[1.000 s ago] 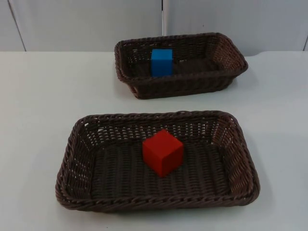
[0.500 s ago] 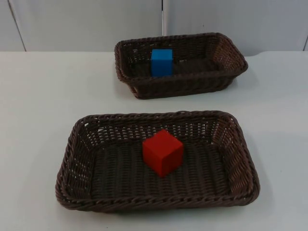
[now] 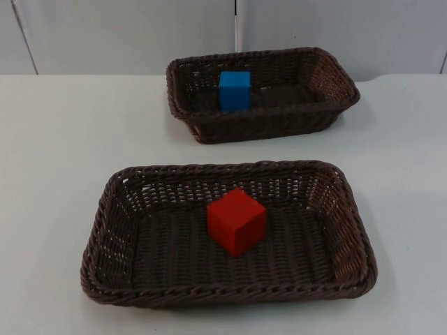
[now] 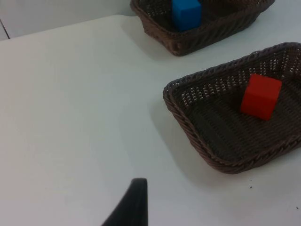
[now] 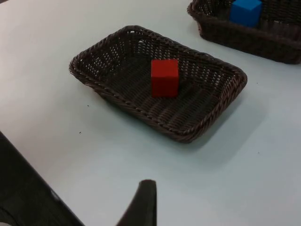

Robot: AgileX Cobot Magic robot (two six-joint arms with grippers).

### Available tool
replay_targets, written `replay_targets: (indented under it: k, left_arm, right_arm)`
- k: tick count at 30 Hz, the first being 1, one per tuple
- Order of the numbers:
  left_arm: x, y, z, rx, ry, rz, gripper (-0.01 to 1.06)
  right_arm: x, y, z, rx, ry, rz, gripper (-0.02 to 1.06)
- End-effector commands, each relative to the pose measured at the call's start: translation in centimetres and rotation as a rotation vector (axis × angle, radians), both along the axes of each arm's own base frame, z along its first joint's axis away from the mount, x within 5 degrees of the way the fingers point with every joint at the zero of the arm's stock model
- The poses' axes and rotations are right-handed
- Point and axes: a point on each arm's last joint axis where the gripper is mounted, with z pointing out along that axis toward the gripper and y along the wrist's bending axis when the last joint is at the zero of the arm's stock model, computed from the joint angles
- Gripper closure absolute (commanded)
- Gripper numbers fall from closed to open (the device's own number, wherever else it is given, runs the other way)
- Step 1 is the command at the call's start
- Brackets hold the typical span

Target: Pick up one cube with the left hand and place it into the upper basket. Pick up one cube with the right hand and place it into the lower basket.

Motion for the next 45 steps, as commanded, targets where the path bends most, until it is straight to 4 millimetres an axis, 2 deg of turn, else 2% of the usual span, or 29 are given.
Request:
replay_targets:
  k: [1, 7, 9, 10, 11, 12, 13, 45]
  left_arm:
    - [-0.02, 0.03, -0.14, 0.004, 0.002, -0.001, 0.08]
    - [-0.02, 0.00, -0.16, 0.007, 0.002, -0.006, 0.08]
    - [-0.02, 0.00, -0.16, 0.007, 0.002, -0.006, 0.08]
    - [-0.02, 0.00, -0.16, 0.007, 0.002, -0.006, 0.08]
    - [-0.02, 0.00, -0.16, 0.007, 0.002, -0.006, 0.07]
    - [-0.02, 0.00, -0.16, 0.007, 0.002, -0.006, 0.04]
    - [-0.02, 0.00, -0.16, 0.007, 0.002, -0.006, -0.01]
    - [-0.01, 0.03, -0.16, 0.011, 0.000, -0.004, 0.00]
  right_arm:
    - [0.04, 0.03, -0.16, 0.001, 0.000, -0.004, 0.21]
    - [0.05, 0.03, -0.16, -0.002, -0.003, -0.002, 0.20]
    - [0.05, 0.03, -0.16, -0.002, -0.003, -0.002, 0.08]
    - [0.05, 0.03, -0.16, -0.002, -0.003, -0.002, 0.08]
    - [0.05, 0.03, -0.16, -0.002, -0.003, -0.002, 0.00]
    - [0.05, 0.03, -0.16, -0.002, -0.003, -0.002, -0.01]
    - [0.05, 0.03, -0.16, -0.002, -0.003, -0.002, -0.01]
    - [0.05, 0.04, -0.14, -0.001, -0.004, -0.002, -0.01]
